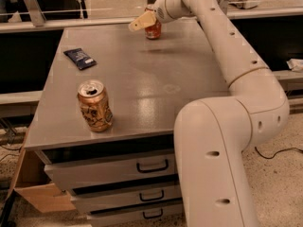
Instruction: Move coke can near rxbar blueberry
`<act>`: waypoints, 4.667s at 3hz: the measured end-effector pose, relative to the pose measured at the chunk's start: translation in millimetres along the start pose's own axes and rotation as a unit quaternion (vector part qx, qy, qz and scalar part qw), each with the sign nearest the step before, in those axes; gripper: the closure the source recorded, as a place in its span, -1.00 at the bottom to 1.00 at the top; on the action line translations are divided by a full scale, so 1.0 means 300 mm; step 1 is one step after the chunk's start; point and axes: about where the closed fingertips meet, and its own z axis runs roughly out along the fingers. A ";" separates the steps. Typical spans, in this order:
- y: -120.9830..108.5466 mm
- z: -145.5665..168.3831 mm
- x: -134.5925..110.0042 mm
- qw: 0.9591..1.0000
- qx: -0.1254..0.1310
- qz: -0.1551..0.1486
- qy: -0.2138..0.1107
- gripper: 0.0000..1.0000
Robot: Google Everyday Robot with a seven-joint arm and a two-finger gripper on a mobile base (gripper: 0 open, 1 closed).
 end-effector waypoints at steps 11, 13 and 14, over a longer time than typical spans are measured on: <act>0.037 -0.179 -0.222 0.991 0.007 -0.012 -0.134 1.00; 0.306 -0.112 -0.102 0.994 -0.049 0.018 -0.100 1.00; 0.330 -0.092 -0.076 0.994 -0.056 0.020 -0.092 1.00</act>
Offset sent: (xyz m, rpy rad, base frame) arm 0.0538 -0.0399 -0.0138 -0.0319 -0.0069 -0.1493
